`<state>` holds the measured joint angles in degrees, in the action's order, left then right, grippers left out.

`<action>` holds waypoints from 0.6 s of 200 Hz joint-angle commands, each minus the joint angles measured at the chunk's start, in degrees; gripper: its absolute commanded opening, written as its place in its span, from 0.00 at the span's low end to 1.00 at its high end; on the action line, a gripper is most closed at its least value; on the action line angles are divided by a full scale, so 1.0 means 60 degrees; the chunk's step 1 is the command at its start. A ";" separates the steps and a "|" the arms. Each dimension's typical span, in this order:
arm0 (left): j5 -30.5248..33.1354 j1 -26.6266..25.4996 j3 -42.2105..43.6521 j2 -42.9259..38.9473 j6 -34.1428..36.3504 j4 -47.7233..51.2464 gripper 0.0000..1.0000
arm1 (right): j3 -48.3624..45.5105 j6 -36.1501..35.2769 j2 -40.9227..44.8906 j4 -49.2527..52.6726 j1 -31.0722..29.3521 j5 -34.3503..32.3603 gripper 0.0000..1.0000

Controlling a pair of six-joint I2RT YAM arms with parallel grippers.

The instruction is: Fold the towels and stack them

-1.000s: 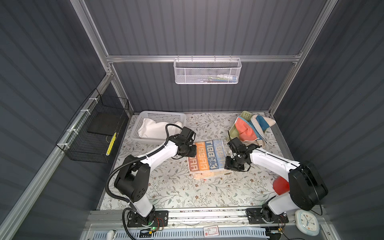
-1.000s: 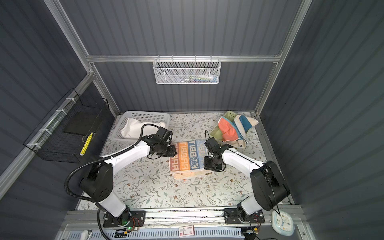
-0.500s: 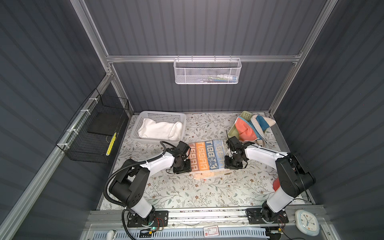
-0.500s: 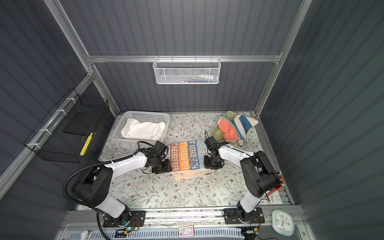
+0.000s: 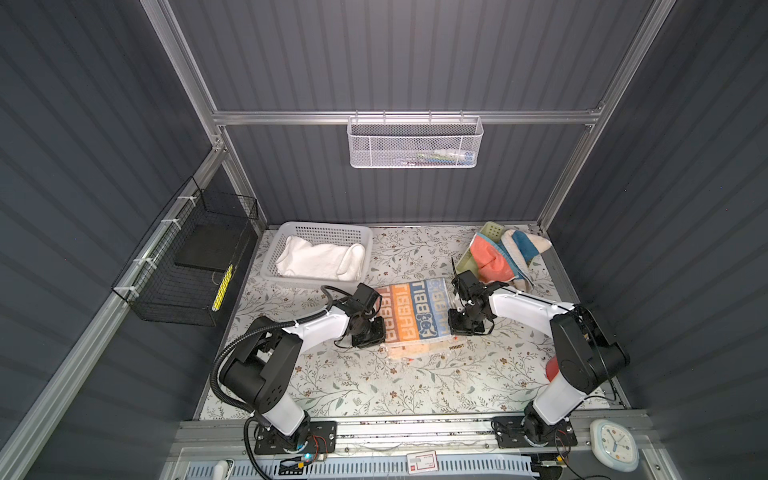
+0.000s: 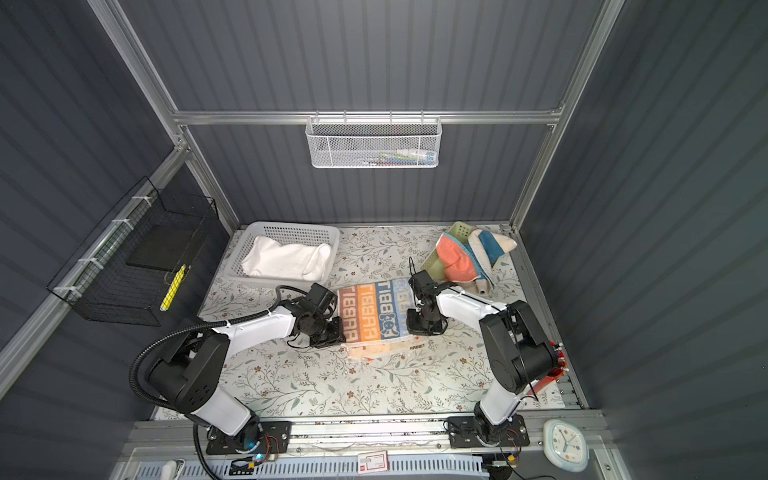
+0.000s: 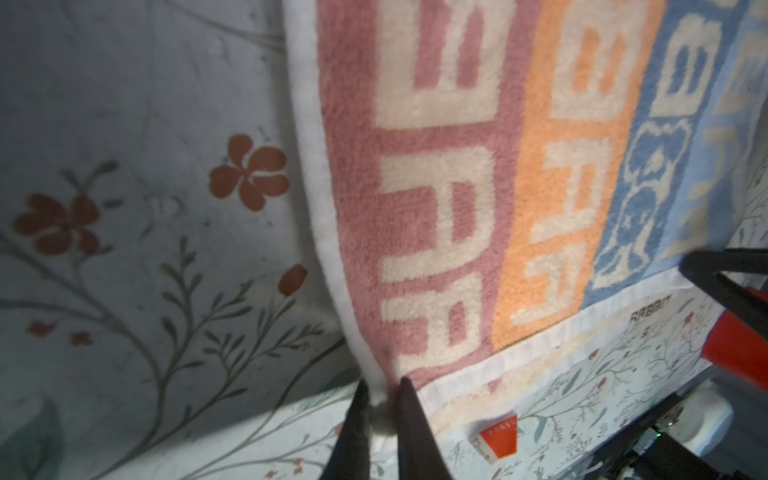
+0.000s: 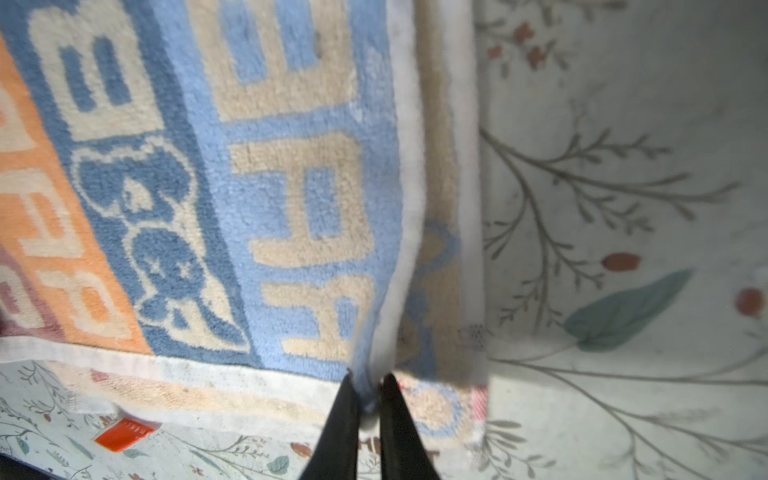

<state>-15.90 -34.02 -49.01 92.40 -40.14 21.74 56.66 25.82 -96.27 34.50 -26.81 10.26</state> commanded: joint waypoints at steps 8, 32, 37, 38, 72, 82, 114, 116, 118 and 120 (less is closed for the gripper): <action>-0.0249 0.0038 -0.0253 -0.0249 0.0232 0.0326 0.00 | 0.0387 -0.0207 0.0387 0.0577 0.0019 -0.0196 0.06; -0.0081 0.0045 -0.0700 -0.0591 0.0468 0.0875 0.00 | 0.0765 -0.0417 0.0802 0.1098 0.0015 -0.0374 0.04; -0.0044 0.0045 -0.0778 -0.0667 0.0515 0.0997 0.00 | 0.0852 -0.0450 0.0903 0.1208 0.0017 -0.0433 0.04; -0.0044 0.0045 -0.0809 -0.0680 0.0519 0.1009 0.00 | 0.0868 -0.0458 0.0922 0.1222 0.0016 -0.0442 0.04; -0.0081 0.0045 -0.1271 -0.1086 0.0585 0.1581 0.00 | 0.1341 -0.0702 0.1635 0.2030 0.0059 -0.0794 0.03; -0.0162 0.0032 -0.1297 -0.1239 0.0514 0.1616 0.00 | 0.1407 -0.0778 0.1852 0.2279 0.0100 -0.0861 0.03; -0.0217 -0.0315 -0.0944 -0.1603 0.0072 0.1528 0.00 | 0.1076 -0.0962 0.2450 0.2765 0.0245 -0.0969 0.04; -0.0220 -0.0367 -0.0895 -0.1609 0.0022 0.1495 0.00 | 0.1027 -0.0975 0.2458 0.2769 0.0255 -0.0946 0.04; -0.0232 -0.0413 -0.0832 -0.1603 -0.0016 0.1451 0.00 | 0.0967 -0.0978 0.2467 0.2785 0.0262 -0.0919 0.04; -0.0246 -0.0458 -0.0772 -0.1602 -0.0062 0.1410 0.00 | 0.0911 -0.0982 0.2470 0.2789 0.0263 -0.0908 0.04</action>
<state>-16.27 -34.83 -55.75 83.94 -38.41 28.67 64.23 21.56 -82.56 46.30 -25.93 5.98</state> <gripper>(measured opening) 0.055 0.056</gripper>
